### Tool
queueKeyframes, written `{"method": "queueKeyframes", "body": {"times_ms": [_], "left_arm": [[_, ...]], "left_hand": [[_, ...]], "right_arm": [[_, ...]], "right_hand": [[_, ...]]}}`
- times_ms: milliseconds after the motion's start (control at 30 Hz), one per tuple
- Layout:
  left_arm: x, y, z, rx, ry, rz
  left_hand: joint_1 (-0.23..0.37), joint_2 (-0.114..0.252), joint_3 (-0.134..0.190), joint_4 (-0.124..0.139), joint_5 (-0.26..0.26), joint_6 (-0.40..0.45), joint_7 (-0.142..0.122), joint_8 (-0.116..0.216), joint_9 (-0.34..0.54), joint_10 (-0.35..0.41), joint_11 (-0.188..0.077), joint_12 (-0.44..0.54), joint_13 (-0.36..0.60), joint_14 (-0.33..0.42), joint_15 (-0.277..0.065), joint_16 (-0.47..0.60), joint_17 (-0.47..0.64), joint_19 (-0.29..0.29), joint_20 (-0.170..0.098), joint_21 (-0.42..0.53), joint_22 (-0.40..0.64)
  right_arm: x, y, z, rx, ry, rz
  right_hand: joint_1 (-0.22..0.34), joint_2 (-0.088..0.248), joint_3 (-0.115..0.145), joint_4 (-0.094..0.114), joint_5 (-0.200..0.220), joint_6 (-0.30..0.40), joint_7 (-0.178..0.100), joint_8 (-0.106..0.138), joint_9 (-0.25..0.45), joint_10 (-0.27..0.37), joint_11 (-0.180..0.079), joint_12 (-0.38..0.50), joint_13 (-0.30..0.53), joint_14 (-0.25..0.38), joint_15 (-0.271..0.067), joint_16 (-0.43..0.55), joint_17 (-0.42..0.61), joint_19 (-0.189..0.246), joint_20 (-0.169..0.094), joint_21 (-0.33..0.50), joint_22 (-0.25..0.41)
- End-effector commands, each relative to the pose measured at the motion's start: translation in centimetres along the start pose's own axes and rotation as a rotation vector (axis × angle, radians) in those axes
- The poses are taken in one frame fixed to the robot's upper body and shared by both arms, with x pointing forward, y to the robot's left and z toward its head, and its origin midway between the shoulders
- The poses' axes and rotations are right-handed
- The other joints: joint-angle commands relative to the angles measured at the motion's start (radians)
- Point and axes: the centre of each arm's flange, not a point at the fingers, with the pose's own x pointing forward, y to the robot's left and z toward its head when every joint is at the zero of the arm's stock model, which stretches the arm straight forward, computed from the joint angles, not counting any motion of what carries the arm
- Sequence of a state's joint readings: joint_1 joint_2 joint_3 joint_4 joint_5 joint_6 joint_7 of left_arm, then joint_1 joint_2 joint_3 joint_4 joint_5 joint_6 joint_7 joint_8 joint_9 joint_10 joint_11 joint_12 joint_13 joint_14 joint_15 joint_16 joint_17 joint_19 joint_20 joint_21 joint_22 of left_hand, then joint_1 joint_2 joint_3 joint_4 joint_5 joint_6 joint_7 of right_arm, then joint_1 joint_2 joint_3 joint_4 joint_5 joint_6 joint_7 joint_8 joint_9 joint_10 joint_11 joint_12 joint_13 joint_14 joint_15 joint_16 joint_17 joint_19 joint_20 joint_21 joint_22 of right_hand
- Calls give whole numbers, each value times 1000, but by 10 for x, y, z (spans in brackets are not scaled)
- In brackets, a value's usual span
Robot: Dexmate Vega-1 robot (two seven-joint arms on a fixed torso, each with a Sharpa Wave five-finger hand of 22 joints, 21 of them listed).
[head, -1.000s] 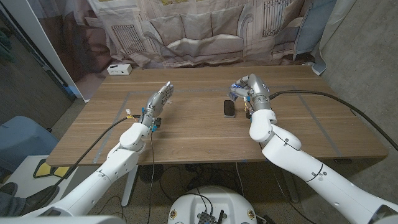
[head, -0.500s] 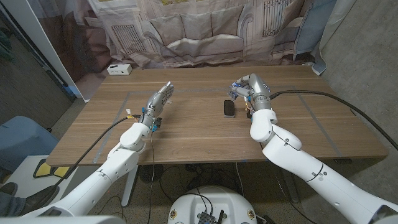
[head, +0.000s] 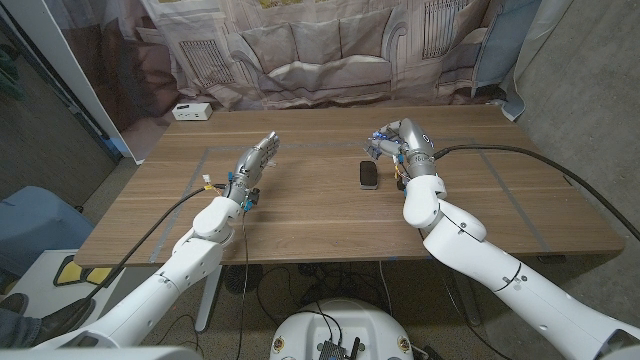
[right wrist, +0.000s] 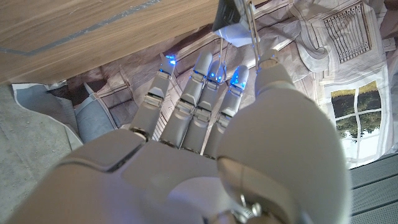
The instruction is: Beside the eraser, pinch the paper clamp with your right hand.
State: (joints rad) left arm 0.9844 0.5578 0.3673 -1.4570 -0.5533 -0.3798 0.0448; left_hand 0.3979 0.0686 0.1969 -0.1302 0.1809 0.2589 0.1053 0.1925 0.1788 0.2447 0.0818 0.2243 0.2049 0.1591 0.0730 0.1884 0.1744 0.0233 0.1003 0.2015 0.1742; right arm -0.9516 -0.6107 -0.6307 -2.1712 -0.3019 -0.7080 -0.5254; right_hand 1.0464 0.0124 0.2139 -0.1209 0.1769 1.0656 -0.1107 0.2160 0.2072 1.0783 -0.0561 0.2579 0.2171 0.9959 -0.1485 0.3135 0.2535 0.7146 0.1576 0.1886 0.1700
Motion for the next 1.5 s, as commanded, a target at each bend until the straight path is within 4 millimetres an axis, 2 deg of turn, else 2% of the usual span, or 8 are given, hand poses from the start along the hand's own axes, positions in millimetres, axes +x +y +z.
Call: {"method": "queueKeyframes", "body": {"times_ms": [33, 300, 567, 1000, 1500], "left_arm": [[1, 0, 2, 4, -5, -4], [2, -1, 3, 3, -9, -2], [0, -2, 1, -3, -8, 4], [-4, -2, -2, -8, -2, 12], [-5, -3, -3, -11, -1, 11]], "left_hand": [[12, 2, 2, -7, -2, 0, -6, -1, 6, 4, -6, -3, 3, 5, -5, 0, 4, -4, 12, -4, 5], [17, 2, 4, -10, -2, -1, -6, -1, 6, 4, -3, -3, 3, 5, -5, -1, 3, -3, 13, -4, 5], [20, 2, 6, -11, -2, -3, -5, -1, 6, 5, -5, -2, 3, 5, -5, -1, 3, -3, 13, -4, 5], [25, 2, 8, -14, -3, -3, -6, -1, 6, 4, -5, -3, 3, 5, -6, -1, 3, -3, 14, -4, 5], [29, 1, 11, -15, -3, -3, -4, -1, 6, 3, -5, -3, 3, 5, -6, -1, 3, -3, 15, -4, 5]], "right_arm": [[1, -2, 1, -14, 1, 7], [1, -3, 2, -18, 18, 8], [2, -2, 0, -16, 28, 6], [3, -2, -2, -23, 35, 16], [2, -3, -3, -31, 47, 16]], "right_hand": [[35, 52, -7, 3, 0, -18, 4, -8, 4, 87, -100, -7, 2, -10, 4, -7, 4, 4, 12, 4, 3], [29, 50, -15, -3, 1, -83, 3, -27, 7, 24, -98, -29, 5, -52, 11, -20, 8, -9, 30, 1, 4], [20, 47, -22, -4, 1, -119, 3, -33, 7, -14, -99, -38, 10, -73, 24, -25, 11, -13, 43, 2, 4], [12, 47, -27, -3, 1, -123, 1, -28, 7, -14, -97, -35, 11, -77, 25, -23, 15, -12, 46, 3, 4], [1, 41, -33, -4, 1, -146, 12, -30, 6, -43, -92, -45, 8, -104, 34, -35, 11, -13, 49, 4, 4]]}}
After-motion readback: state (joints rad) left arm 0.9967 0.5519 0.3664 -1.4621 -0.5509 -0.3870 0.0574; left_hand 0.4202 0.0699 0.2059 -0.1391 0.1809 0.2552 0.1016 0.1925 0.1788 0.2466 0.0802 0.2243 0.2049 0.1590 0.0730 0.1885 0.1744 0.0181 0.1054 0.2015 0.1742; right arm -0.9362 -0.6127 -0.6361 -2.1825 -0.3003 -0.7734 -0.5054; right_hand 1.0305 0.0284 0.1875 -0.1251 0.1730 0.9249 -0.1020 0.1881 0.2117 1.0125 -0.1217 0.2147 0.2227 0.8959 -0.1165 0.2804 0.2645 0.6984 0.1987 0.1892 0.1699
